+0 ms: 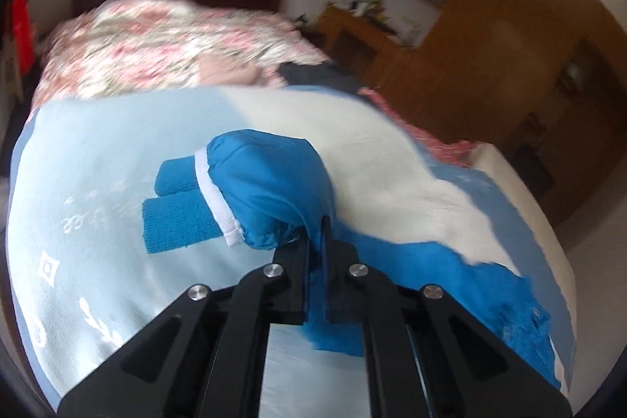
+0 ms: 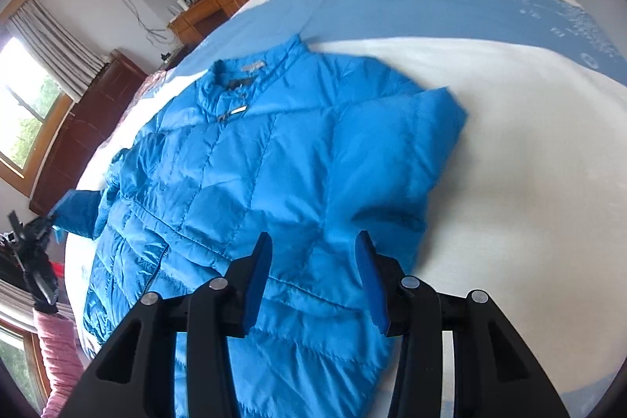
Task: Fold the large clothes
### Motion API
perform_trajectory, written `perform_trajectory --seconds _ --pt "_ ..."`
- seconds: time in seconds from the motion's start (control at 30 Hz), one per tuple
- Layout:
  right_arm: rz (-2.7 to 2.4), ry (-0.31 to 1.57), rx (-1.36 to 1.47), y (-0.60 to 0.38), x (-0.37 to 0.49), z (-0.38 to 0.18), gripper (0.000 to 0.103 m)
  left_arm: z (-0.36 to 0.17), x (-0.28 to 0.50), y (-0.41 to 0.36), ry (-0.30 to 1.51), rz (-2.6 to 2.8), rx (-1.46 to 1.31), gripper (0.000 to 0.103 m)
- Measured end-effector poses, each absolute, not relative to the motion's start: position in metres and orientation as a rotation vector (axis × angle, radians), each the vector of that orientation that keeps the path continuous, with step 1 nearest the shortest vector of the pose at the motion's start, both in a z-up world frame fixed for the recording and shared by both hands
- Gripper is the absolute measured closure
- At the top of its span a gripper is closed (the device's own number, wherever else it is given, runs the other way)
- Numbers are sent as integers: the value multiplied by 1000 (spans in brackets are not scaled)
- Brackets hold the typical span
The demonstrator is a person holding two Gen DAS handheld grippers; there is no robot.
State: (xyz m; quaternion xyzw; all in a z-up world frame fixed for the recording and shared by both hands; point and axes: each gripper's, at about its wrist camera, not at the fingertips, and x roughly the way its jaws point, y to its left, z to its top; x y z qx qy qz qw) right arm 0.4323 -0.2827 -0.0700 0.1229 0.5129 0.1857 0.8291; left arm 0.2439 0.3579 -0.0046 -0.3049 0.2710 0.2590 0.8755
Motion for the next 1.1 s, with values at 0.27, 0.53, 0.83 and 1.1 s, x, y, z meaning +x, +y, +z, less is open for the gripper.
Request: perform_trajectory --seconds 0.27,0.53,0.83,1.1 --pt "372 1070 263 -294 423 -63 58 45 313 199 558 214 -427 101" --pt "369 1071 263 -298 424 -69 58 33 373 44 652 -87 -275 101" --pt "358 1094 251 -296 427 -81 58 -46 426 -50 859 -290 -226 101" --pt "342 1094 234 -294 428 -81 58 -76 424 -46 993 -356 -245 96"
